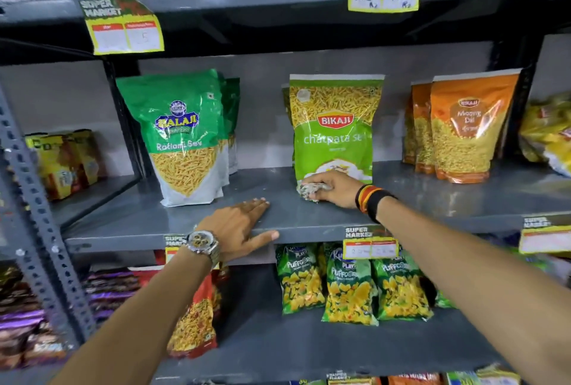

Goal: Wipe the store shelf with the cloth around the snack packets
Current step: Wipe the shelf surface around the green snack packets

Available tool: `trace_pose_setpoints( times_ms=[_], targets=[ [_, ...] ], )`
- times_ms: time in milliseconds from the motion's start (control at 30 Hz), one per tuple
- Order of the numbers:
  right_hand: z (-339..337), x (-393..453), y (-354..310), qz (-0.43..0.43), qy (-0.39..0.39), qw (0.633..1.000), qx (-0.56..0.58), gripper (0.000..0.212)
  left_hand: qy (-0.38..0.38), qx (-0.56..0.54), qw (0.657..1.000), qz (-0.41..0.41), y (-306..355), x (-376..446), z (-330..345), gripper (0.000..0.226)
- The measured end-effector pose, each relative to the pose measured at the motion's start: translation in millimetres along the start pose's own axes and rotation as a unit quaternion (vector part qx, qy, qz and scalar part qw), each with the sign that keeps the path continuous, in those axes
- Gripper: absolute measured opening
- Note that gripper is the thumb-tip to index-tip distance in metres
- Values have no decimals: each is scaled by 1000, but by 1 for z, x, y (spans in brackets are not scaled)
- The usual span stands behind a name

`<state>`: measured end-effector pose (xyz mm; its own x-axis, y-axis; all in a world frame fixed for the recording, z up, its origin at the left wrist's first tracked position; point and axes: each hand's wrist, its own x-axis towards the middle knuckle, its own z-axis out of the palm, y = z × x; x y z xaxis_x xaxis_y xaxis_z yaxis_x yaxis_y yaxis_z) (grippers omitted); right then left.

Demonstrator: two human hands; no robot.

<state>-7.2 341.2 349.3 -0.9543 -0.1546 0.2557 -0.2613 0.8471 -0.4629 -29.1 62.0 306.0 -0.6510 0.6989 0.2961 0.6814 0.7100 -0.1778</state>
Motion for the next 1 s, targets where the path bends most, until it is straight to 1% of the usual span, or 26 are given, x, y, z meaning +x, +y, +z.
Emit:
trace_pose_setpoints(
  times_ms=[100, 200, 267, 333, 367, 433, 467, 567, 667, 733, 800, 867, 900, 933, 1000],
  targets=[
    [9, -1, 4, -21, 6, 1000, 11, 41, 6, -7, 1000, 5, 1, -1, 0, 101],
    [2, -8, -4, -24, -12, 999, 36, 41, 12, -10, 1000, 10, 2, -3, 0, 100],
    [0, -27, -14, -24, -29, 998, 49, 39, 18, -12, 1000, 15, 3, -4, -1, 99],
    [-1, -54, -26, -27, -55, 996, 61, 38, 17, -20, 999, 20, 3, -4, -2, 97],
    [-4, -66, -31, -32, -81, 994, 67, 37, 18, -24, 999, 20, 3, -4, -2, 96],
    [-19, -75, -38, -32, -119, 991, 50, 37, 23, -25, 999, 20, 3, -5, -3, 94],
    [-28, -73, -39, -19, -108, 993, 46, 37, 26, -22, 999, 23, 4, -6, -3, 91],
    [-42, -55, -26, 14, -17, 999, 47, 38, 37, -20, 999, 24, 6, -8, -5, 85],
    [-23, -50, -11, 49, 19, 998, 26, 38, 29, -23, 999, 26, 4, -8, -5, 88],
    [-10, -57, -13, 54, 18, 998, 28, 36, 21, -19, 999, 29, 1, -7, -3, 93],
    [-8, -75, -25, 45, -23, 998, 24, 36, 15, -18, 999, 27, -1, -5, -1, 96],
    [-20, -94, -31, 48, -69, 995, 44, 37, 13, -14, 1000, 24, -3, -3, 0, 98],
    [-31, -103, -33, 49, -74, 995, 50, 38, 13, -11, 1000, 25, -2, -2, 0, 99],
    [-43, -108, -29, 47, -66, 995, 50, 38, 15, -7, 1000, 25, 1, -1, -1, 99],
    [-68, -109, -16, 58, -15, 997, 48, 37, 24, -4, 999, 23, 12, 2, -6, 99]
  ],
)
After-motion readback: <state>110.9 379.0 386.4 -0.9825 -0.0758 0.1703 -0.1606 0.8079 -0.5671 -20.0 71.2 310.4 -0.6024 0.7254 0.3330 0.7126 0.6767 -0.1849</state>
